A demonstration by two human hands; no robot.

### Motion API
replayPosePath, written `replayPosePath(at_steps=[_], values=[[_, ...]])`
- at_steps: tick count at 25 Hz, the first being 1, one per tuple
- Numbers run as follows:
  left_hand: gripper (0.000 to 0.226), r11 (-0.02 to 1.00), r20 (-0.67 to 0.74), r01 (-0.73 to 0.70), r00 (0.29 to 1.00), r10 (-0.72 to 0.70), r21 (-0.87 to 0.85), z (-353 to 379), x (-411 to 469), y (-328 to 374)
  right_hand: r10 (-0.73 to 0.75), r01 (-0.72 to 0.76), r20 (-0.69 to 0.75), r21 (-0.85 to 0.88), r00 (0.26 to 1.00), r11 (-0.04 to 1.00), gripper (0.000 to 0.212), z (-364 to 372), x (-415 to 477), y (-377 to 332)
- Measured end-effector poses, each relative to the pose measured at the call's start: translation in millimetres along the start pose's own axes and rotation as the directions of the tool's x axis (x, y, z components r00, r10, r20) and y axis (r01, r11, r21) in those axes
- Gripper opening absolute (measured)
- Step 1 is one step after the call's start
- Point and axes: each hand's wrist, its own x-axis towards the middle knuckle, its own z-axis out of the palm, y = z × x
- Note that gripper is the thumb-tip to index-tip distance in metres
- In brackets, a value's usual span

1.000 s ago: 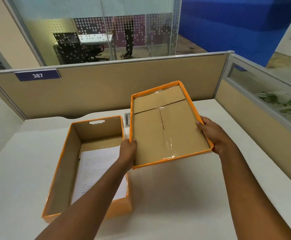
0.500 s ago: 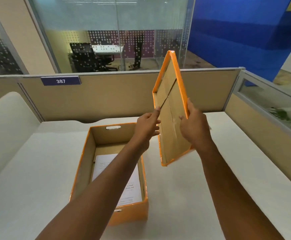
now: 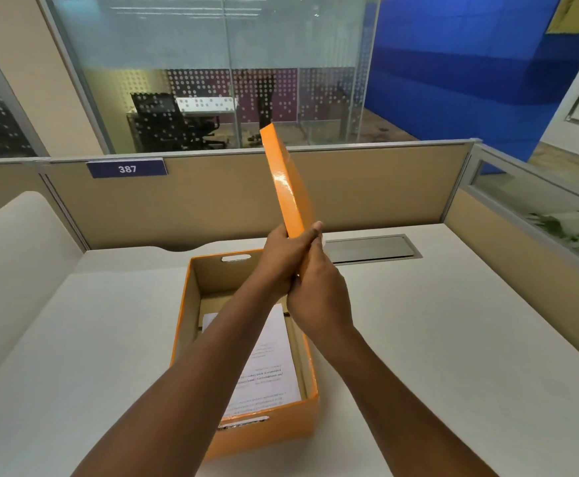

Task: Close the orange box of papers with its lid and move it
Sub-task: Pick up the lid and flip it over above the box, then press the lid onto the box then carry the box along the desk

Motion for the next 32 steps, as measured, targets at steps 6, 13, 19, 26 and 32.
replayPosePath(at_steps=[6, 13, 19, 26, 32], values=[[0.043, 0.997, -0.079, 0.052, 0.995, -0.055, -0.049, -55.8, -5.0, -1.2, 0.042, -0.113, 0.167, 0.443, 0.985, 0.889, 0.074, -1.3, 5.5, 23.5], [0.045, 0.958, 0.057, 0.187, 0.982, -0.178, -0.218, -138.5, -13.3, -8.1, 0.507, -0.584, 0.373, 0.127, 0.777, 0.802, 0.072, -13.7, 35.3, 87.1], [0.034, 0.994, -0.254, 0.101, 0.961, -0.106, -0.032, -148.7, -30.6, -32.0, 0.469, -0.577, 0.398, 0.213, 0.788, 0.788, 0.059, 5.3, 18.7, 78.3], [0.058, 0.928, -0.5, 0.058, 0.854, 0.145, 0.368, -160.6, -72.6, -97.3, 0.499, -0.581, 0.325, 0.243, 0.803, 0.777, 0.053, 39.2, -33.3, 85.9], [0.059, 0.935, -0.399, 0.076, 0.914, 0.074, 0.347, -179.2, -88.2, -126.3, 0.495, -0.584, 0.336, 0.259, 0.801, 0.769, 0.049, 60.2, -70.0, 95.9]])
